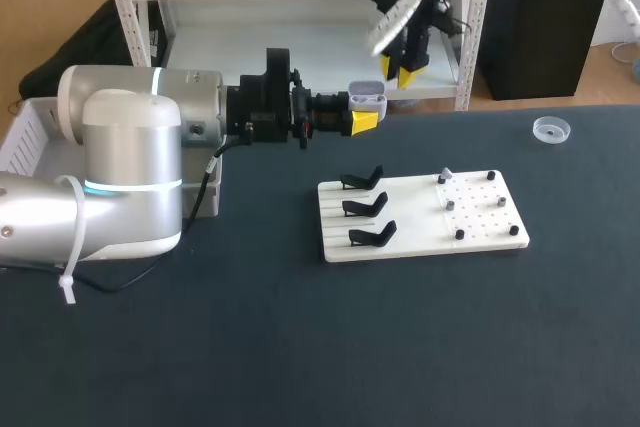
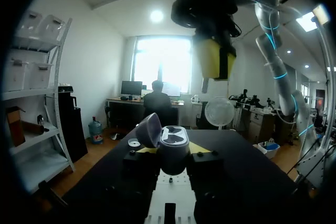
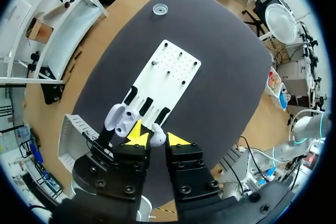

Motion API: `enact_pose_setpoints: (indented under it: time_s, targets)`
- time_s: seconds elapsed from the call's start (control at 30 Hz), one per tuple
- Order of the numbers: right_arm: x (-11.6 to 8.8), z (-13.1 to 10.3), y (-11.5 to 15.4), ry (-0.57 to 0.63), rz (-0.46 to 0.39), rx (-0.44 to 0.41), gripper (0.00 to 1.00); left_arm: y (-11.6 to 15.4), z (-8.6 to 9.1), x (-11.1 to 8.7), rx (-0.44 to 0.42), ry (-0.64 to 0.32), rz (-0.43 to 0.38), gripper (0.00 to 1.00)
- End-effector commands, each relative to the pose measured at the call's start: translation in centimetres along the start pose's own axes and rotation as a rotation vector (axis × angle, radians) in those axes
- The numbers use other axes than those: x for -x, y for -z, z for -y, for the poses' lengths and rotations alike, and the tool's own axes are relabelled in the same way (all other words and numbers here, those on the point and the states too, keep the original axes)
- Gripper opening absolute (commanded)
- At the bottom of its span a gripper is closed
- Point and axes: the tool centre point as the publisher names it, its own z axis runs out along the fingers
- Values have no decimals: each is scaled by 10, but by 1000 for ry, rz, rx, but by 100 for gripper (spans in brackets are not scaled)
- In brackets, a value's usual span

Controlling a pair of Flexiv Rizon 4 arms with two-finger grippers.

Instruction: Pick up each earbud case from the left stands, insert the matching earbuds, close the lid, and place the case in the box.

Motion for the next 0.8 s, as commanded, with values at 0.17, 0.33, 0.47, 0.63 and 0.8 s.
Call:
enact_pose_setpoints:
  time_s: [0.17,0.33,0.47,0.63,0.8]
  targets:
    - [0,-5,2,0,-2,-28,0,0,0,-1,1,-1,3,0]
    - [0,-5,2,0,-2,-28,0,0,0,-1,1,-1,3,0]
    - [-9,-16,-9,31,102,-30,0,0,0,-1,1,-1,3,0]
    - [-9,-24,-19,29,130,-39,0,0,0,-1,1,-1,3,0]
    - [-9,-28,-22,35,119,-31,0,0,0,-1,1,-1,3,0]
